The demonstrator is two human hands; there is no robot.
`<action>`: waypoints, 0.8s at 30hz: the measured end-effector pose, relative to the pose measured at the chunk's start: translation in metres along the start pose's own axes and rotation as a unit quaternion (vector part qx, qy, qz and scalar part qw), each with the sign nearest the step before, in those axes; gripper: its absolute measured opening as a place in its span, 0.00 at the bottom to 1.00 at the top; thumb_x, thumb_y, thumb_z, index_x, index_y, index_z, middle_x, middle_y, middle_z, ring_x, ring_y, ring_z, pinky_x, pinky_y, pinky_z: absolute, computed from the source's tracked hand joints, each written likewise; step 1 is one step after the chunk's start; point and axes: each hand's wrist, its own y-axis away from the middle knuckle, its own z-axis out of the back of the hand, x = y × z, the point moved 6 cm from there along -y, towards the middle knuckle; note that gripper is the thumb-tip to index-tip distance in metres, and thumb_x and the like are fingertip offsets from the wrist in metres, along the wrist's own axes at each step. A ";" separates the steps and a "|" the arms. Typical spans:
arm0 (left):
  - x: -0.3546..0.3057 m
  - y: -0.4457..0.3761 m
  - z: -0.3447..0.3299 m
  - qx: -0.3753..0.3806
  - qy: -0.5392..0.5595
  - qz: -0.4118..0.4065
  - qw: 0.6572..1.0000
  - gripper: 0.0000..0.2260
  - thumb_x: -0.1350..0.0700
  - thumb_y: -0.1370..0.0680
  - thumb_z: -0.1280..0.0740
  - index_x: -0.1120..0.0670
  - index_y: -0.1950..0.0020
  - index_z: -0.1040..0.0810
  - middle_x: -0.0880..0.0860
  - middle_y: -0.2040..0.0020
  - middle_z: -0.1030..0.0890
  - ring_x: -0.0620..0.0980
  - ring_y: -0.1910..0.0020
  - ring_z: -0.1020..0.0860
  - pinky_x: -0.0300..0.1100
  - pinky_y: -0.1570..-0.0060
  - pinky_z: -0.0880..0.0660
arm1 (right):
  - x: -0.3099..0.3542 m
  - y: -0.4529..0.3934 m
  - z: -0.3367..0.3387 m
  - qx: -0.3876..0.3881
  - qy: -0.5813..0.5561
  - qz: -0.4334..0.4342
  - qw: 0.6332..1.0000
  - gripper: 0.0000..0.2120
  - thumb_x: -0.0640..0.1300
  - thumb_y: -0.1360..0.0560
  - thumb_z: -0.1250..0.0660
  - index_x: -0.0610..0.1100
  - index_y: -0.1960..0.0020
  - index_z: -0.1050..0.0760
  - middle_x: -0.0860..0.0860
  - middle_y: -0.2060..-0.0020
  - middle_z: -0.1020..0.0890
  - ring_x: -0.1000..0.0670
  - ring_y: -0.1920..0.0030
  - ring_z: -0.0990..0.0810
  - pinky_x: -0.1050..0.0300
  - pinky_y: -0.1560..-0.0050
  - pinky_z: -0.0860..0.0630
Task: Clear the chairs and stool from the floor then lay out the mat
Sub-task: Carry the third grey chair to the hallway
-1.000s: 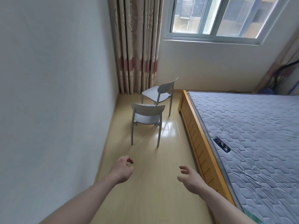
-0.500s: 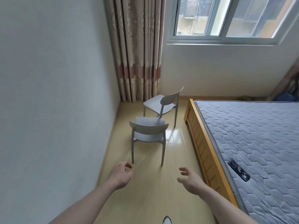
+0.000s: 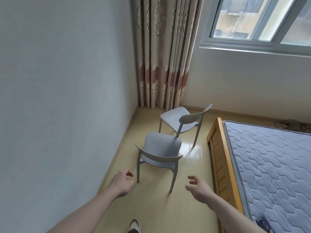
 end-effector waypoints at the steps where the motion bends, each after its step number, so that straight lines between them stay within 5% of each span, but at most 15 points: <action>1: -0.001 -0.010 0.002 0.004 -0.003 0.009 1.000 0.11 0.52 0.24 0.33 0.48 0.41 0.23 0.49 0.46 0.24 0.48 0.53 0.24 0.39 0.59 0.29 | 0.005 -0.009 0.002 0.001 -0.004 -0.003 1.000 0.25 0.47 0.21 0.33 0.50 0.26 0.32 0.49 0.31 0.25 0.49 0.40 0.21 0.54 0.42 0.21; 7: -0.021 -0.121 0.013 0.029 0.020 0.052 0.998 0.14 0.52 0.24 0.32 0.51 0.39 0.23 0.51 0.38 0.22 0.51 0.44 0.23 0.42 0.46 0.26 | 0.034 -0.110 0.008 0.001 -0.046 -0.048 0.998 0.28 0.53 0.23 0.32 0.49 0.25 0.33 0.50 0.34 0.23 0.48 0.43 0.20 0.50 0.42 0.19; 10: -0.028 -0.180 0.014 0.047 0.023 0.085 0.995 0.16 0.51 0.24 0.31 0.53 0.38 0.25 0.52 0.38 0.23 0.51 0.45 0.23 0.44 0.45 0.25 | 0.050 -0.151 0.003 0.004 -0.061 -0.107 0.992 0.28 0.54 0.21 0.35 0.47 0.24 0.35 0.49 0.41 0.21 0.49 0.51 0.19 0.53 0.51 0.19; 13: -0.033 -0.221 0.014 0.078 0.017 0.109 0.991 0.20 0.49 0.22 0.32 0.54 0.33 0.28 0.52 0.36 0.24 0.51 0.45 0.24 0.43 0.46 0.27 | 0.056 -0.182 -0.005 0.017 -0.072 -0.163 0.984 0.29 0.55 0.21 0.38 0.48 0.23 0.38 0.50 0.48 0.21 0.48 0.48 0.19 0.54 0.53 0.18; 22: -0.023 -0.298 0.008 0.160 0.023 0.218 0.962 0.32 0.48 0.22 0.34 0.56 0.21 0.39 0.57 0.26 0.29 0.58 0.31 0.27 0.47 0.35 0.30 | 0.054 -0.253 -0.020 0.001 -0.158 -0.303 0.940 0.33 0.52 0.22 0.35 0.46 0.22 0.45 0.51 0.51 0.25 0.47 0.49 0.17 0.52 0.55 0.17; 24: -0.012 -0.314 -0.001 0.181 0.042 0.245 0.951 0.33 0.47 0.26 0.34 0.56 0.23 0.37 0.57 0.32 0.24 0.57 0.37 0.22 0.47 0.41 0.24 | 0.049 -0.267 -0.022 -0.011 -0.167 -0.325 0.931 0.32 0.51 0.22 0.34 0.44 0.23 0.43 0.49 0.50 0.24 0.47 0.51 0.17 0.52 0.58 0.17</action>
